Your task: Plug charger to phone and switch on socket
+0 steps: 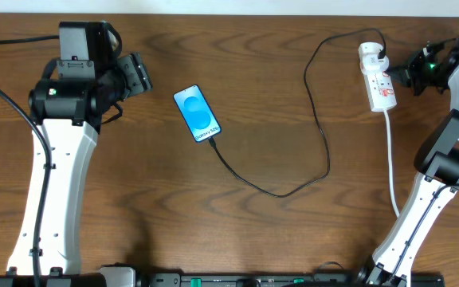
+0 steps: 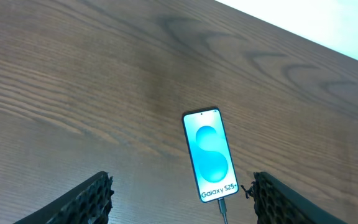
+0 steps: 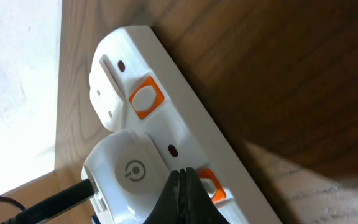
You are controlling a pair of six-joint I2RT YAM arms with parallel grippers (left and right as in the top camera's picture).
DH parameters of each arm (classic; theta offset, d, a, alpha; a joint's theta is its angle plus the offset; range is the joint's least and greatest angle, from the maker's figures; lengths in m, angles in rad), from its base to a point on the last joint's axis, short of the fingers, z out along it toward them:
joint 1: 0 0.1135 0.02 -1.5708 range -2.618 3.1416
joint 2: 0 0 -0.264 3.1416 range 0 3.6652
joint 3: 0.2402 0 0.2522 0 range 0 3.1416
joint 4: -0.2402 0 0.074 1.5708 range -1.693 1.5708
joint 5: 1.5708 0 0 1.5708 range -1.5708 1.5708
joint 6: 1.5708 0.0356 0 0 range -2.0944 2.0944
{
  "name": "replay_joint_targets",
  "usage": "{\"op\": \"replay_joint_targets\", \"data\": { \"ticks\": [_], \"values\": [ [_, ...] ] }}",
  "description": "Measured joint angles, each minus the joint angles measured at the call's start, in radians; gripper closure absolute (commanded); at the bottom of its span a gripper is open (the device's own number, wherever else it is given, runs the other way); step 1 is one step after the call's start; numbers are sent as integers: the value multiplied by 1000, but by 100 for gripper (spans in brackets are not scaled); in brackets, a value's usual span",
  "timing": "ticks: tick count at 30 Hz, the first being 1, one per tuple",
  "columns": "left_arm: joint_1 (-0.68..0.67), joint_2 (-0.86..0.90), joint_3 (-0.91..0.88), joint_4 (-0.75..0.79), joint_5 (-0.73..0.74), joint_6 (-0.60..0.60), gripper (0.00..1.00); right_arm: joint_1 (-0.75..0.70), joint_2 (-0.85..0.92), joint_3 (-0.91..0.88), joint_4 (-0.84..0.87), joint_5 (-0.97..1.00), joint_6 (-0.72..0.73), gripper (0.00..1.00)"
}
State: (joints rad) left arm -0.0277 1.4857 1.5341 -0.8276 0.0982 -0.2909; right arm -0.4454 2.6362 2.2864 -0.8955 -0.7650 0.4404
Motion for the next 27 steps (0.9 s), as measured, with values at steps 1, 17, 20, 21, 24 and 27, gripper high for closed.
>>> {"op": "replay_joint_targets", "data": {
  "ticks": [1,17,20,21,24,27],
  "values": [
    [0,0,0,0,0,0,27,0,0,1,-5,0,0,99],
    [0,0,0,0,0,0,27,2,-3,3,-50,-13,-8,99],
    [0,0,0,0,0,0,27,2,-3,3,-50,-13,-12,99],
    [0,0,0,0,0,0,27,2,-3,3,-51,-13,-13,99],
    [0,0,0,0,0,0,27,2,-3,3,-59,-13,-18,99],
    [0,0,0,0,0,0,27,2,-3,3,-84,-25,-26,99]
  ]
}}
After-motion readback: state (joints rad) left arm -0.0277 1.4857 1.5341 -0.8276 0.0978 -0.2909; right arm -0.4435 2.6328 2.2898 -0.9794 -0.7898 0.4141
